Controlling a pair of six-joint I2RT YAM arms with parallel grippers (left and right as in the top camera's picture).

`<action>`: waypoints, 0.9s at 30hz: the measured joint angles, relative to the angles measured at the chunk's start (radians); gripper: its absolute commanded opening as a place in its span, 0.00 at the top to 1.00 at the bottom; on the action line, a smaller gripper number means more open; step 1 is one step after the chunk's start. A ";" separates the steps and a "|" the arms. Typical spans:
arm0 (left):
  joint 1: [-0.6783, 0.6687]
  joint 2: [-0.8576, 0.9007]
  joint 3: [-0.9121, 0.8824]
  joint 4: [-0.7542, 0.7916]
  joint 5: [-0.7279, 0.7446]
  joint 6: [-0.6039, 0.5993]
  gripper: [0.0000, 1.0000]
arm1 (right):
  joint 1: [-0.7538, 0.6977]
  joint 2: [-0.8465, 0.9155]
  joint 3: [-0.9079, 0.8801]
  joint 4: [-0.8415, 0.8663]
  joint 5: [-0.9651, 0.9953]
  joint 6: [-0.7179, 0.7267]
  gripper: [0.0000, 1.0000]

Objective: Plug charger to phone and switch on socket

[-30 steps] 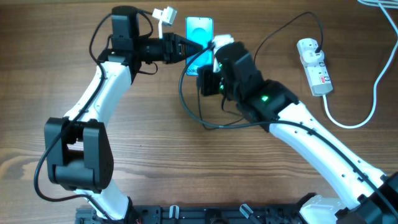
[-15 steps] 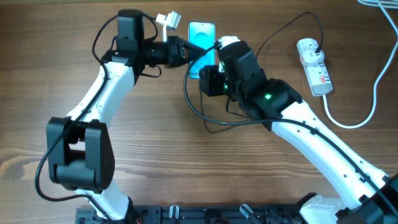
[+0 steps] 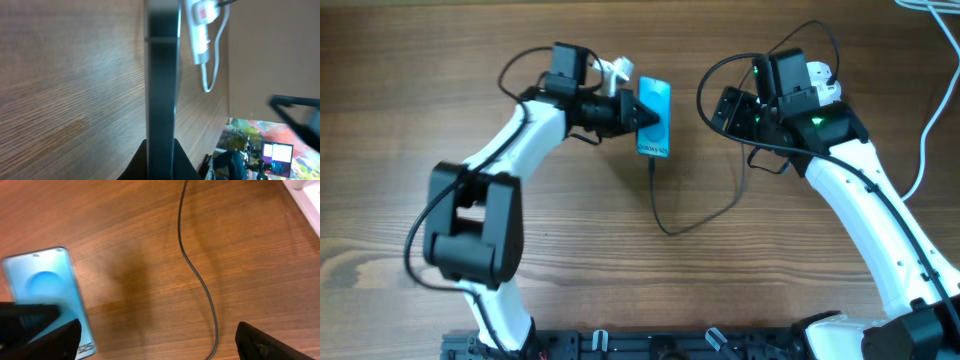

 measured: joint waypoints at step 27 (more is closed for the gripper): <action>-0.017 0.156 0.000 0.003 -0.193 -0.012 0.86 | 0.000 0.000 0.000 -0.041 0.030 0.000 0.00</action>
